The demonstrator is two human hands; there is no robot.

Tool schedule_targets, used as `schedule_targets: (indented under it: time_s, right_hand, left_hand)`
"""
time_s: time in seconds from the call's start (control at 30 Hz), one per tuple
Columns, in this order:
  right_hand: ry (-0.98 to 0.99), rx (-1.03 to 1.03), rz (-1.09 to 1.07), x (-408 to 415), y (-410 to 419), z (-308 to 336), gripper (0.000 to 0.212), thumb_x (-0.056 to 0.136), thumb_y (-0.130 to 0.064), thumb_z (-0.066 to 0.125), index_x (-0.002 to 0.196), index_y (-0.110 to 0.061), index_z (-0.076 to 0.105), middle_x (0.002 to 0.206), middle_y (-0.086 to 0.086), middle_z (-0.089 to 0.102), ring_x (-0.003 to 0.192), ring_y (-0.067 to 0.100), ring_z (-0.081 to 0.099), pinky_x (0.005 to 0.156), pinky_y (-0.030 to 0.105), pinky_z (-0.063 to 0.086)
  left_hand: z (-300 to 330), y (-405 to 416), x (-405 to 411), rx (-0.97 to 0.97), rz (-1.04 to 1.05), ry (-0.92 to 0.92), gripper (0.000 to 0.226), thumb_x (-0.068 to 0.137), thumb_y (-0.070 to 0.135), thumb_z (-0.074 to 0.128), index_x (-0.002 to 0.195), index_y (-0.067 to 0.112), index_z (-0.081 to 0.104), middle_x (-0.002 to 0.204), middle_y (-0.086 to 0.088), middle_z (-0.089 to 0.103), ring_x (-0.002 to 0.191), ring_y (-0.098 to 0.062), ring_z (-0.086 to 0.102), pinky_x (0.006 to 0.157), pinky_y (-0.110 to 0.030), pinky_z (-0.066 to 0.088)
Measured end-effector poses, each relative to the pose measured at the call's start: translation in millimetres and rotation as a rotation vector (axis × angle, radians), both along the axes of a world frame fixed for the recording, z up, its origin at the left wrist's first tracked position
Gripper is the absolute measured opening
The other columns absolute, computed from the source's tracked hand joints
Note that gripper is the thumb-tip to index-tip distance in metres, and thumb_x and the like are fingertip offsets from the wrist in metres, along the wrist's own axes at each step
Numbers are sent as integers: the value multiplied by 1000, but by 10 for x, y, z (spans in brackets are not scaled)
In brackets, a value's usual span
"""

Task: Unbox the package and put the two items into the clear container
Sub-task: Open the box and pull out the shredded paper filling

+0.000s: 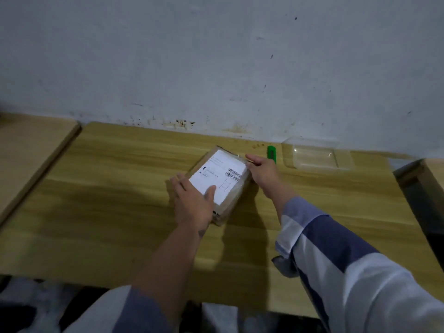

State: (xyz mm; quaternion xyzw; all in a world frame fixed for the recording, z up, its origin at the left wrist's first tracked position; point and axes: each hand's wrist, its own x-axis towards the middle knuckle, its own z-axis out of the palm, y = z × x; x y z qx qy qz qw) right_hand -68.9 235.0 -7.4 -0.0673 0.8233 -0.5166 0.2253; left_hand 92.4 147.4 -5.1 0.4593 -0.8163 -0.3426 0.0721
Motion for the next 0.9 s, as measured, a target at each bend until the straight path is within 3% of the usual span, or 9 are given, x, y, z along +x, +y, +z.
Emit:
schedule_targets:
  time_s: [0.13,0.23,0.3,0.43,0.57,0.63,0.7,0.8,0.9]
  right_hand:
    - [-4,11,-81,409,448,-19,27,88,-16,59,114,-18,67,103,4,68,87,19,57,92,42,53]
    - [-12,3,-107,751,836,-44,28,90,-20,56,117,-23,64,83,-7,59,87,23,59,87,50,54]
    - [-25,2,-77,945,1088,-65,36,91,-21,54,125,-30,57,80,-10,53,93,26,60,88,51,54]
    - [-32,-19,-68,1261,1507,-97,46,90,-18,54,134,-34,49,89,-5,57,94,26,61,87,50,55]
    - [89,73,52,1448,1713,-91,51,87,-27,60,135,-27,44,100,2,60,91,24,61,83,39,53]
    - [176,119,174,1462,1773,-77,67,83,-36,66,141,-29,36,120,3,50,101,16,54,91,29,45]
    - [233,175,298,1444,1798,-87,74,76,-43,72,141,-37,35,134,4,38,117,15,46,104,28,38]
    - [395,299,412,1414,1776,-103,60,74,-46,73,130,-39,53,155,8,21,140,27,29,115,37,30]
    - [552,418,466,1412,1750,-63,48,80,-49,65,126,-39,57,156,5,25,138,29,30,109,39,34]
  left_hand:
    - [175,201,89,24,24,41,85,91,37,60,151,5,10,160,-11,2,142,-29,27,105,-37,35]
    - [140,346,214,22,-59,62,82,87,35,66,149,7,20,161,-7,9,145,-21,19,108,-31,29]
    - [78,460,310,19,-124,74,82,85,36,68,148,7,23,160,-7,12,147,-18,11,110,-29,24]
    - [64,650,471,72,-228,93,90,82,44,70,150,11,21,160,-5,15,148,-18,9,116,-32,15]
    - [66,710,680,205,-244,118,113,65,68,70,152,24,14,158,5,24,143,-17,27,117,-42,27]
    - [36,736,818,216,-247,126,127,48,78,72,151,32,13,154,9,32,138,-15,36,113,-43,34]
    - [-36,755,925,204,-256,112,138,39,77,76,151,33,9,156,9,29,139,-15,34,114,-42,33]
    - [-119,760,968,178,-280,105,140,44,63,85,152,25,5,159,5,21,143,-14,27,117,-36,28]
    - [-142,688,952,162,-316,78,143,39,66,84,152,28,4,158,7,24,142,-14,30,115,-41,31]
